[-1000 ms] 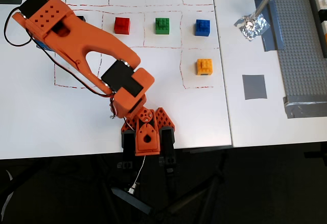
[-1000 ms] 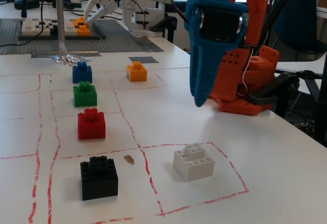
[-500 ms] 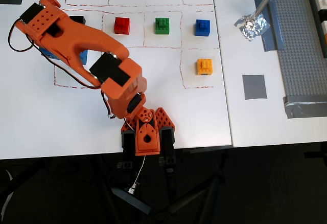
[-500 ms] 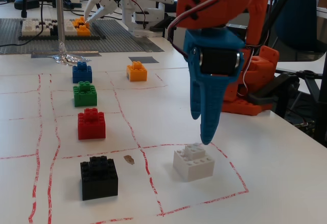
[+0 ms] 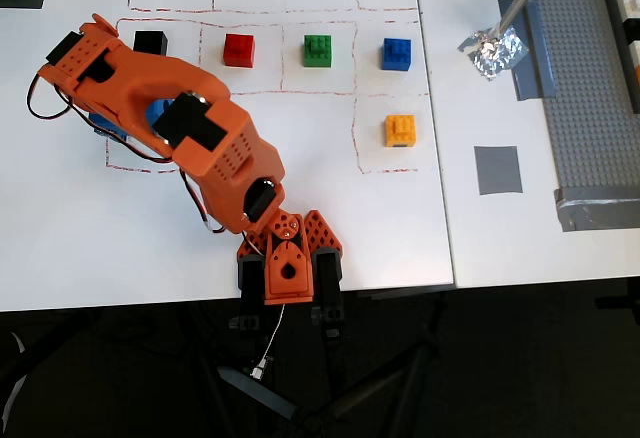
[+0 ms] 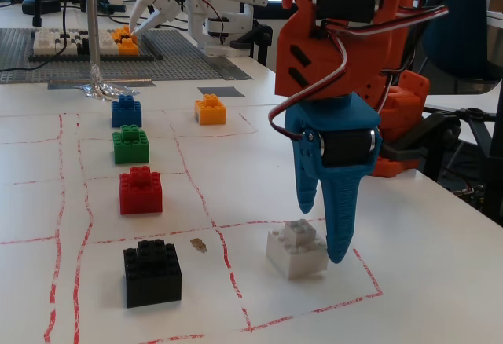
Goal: Grab the block and put it in the grey marker
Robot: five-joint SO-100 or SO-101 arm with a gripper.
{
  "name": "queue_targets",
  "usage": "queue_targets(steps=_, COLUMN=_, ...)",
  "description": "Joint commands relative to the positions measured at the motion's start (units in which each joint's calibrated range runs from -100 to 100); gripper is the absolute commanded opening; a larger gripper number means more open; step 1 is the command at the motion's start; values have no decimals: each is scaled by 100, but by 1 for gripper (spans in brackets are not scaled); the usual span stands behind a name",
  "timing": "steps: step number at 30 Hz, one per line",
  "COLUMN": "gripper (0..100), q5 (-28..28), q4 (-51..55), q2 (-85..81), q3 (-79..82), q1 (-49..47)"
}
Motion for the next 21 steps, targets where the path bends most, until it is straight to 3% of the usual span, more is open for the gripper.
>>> queue_targets(steps=1, gripper=31, q5=132, q4=-228, q2=-284, q3=-195, q1=-18)
queue_targets(steps=21, gripper=26, q5=586, q4=-784, q2=17, q3=-268, q1=397)
